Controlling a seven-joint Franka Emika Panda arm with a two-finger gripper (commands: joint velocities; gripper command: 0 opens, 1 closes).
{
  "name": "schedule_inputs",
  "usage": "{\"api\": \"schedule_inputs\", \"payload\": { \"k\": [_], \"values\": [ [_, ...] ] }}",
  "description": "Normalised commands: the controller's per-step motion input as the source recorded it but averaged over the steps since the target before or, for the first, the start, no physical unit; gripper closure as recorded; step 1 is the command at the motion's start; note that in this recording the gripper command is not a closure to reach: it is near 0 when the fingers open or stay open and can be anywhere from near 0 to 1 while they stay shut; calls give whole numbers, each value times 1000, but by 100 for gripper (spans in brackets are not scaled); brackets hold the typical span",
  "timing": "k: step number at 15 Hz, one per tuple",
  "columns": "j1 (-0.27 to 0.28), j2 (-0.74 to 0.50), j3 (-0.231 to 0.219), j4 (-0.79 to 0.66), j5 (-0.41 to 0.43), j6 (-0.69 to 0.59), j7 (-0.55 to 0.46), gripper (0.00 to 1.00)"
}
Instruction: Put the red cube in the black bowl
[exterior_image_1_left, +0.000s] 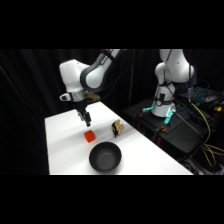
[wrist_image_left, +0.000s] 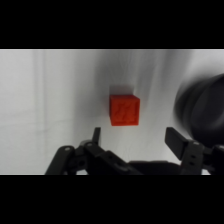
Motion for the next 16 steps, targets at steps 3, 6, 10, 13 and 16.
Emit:
{"api": "schedule_inputs", "payload": {
  "k": [3, 6, 10, 13, 16],
  "values": [
    [-130, 185, 122, 125, 141, 132, -207, 0],
    [-100, 182, 127, 142, 116, 117, -185, 0],
    [-78, 173, 125, 154, 103, 152, -153, 0],
    [-49, 174, 61, 150, 17, 196, -93, 0],
    [-57, 158, 44, 137, -19, 168, -74, 0]
  ]
}}
